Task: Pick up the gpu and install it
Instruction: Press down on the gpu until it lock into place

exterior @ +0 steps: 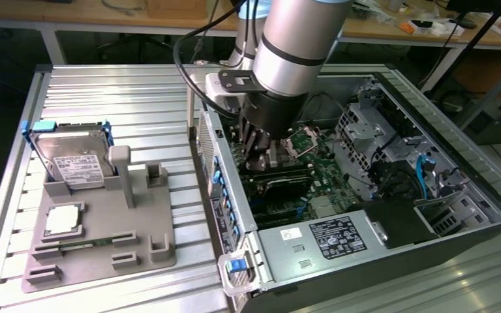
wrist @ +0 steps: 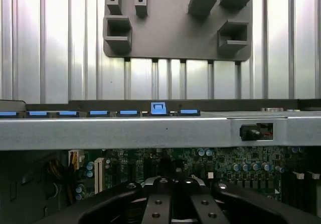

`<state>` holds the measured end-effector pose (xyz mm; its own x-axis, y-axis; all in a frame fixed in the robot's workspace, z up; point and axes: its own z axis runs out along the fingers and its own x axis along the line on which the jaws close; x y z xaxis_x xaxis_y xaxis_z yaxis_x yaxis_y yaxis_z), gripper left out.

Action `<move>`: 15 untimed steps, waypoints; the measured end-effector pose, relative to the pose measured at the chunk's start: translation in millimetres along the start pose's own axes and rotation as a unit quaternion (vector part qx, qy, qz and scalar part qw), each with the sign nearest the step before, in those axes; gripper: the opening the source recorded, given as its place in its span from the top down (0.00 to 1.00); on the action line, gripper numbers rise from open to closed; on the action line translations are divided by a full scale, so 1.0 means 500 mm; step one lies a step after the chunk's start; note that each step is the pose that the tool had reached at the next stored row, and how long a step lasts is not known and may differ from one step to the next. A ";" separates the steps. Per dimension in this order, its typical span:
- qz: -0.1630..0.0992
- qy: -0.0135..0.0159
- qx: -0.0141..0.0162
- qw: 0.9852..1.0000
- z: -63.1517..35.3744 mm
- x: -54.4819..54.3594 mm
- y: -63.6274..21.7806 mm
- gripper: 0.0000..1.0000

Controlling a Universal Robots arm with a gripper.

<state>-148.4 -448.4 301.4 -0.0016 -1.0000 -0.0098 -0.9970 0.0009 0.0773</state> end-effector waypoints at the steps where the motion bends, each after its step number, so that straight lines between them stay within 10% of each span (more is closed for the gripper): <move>1: 0.000 0.000 0.000 1.000 0.000 0.001 0.001 0.89; 15: 0.000 0.000 0.000 1.000 0.002 0.004 0.043 0.89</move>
<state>-169.8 -450.2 301.8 -0.0017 -1.0000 -0.0098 -0.9970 0.0009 0.0774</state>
